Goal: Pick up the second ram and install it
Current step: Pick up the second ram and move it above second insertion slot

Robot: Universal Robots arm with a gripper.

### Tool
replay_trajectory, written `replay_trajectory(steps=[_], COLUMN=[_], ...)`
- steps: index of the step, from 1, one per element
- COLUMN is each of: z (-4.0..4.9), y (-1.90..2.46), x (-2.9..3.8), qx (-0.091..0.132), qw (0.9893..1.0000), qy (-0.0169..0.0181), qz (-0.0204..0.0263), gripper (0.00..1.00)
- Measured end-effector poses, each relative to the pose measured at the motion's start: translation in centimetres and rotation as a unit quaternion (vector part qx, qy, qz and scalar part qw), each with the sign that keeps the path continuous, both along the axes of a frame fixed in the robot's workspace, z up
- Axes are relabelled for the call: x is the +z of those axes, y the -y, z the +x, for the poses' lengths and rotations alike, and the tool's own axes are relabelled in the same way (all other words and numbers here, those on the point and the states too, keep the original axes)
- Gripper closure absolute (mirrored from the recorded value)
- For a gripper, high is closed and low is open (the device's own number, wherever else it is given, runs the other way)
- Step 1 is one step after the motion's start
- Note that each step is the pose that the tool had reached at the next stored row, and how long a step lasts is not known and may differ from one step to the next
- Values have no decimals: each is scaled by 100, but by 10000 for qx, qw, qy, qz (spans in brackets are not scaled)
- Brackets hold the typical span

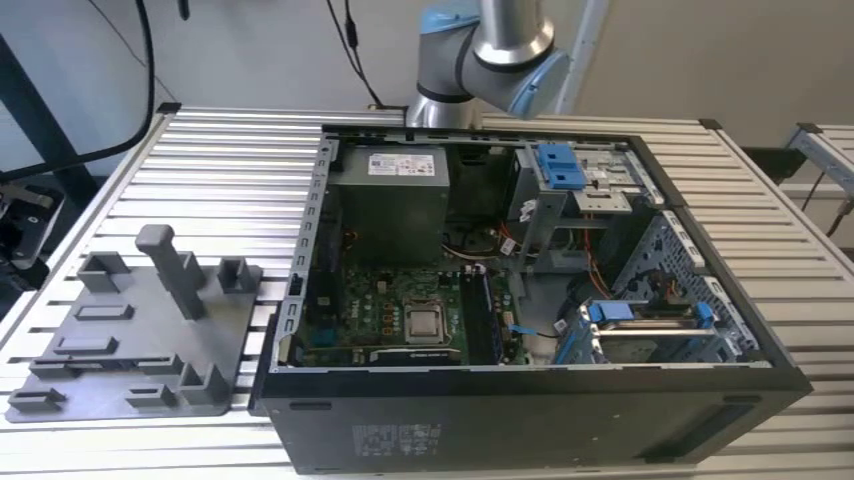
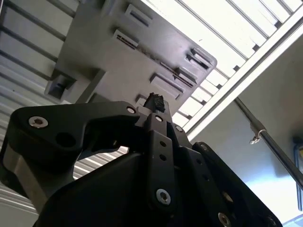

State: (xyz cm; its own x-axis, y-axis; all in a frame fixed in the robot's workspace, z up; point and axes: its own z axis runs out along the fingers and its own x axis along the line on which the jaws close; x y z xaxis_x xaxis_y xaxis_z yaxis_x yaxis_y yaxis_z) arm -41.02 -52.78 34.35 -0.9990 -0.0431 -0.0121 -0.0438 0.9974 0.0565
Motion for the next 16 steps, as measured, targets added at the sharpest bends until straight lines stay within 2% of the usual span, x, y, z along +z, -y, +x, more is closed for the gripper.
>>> replay_trajectory(steps=[10,16], z=[0,0], y=[0,0], x=[1,-1], qx=[27,250], qw=[10000,9997], qy=[0,1], qz=[-1,0], gripper=[89,89])
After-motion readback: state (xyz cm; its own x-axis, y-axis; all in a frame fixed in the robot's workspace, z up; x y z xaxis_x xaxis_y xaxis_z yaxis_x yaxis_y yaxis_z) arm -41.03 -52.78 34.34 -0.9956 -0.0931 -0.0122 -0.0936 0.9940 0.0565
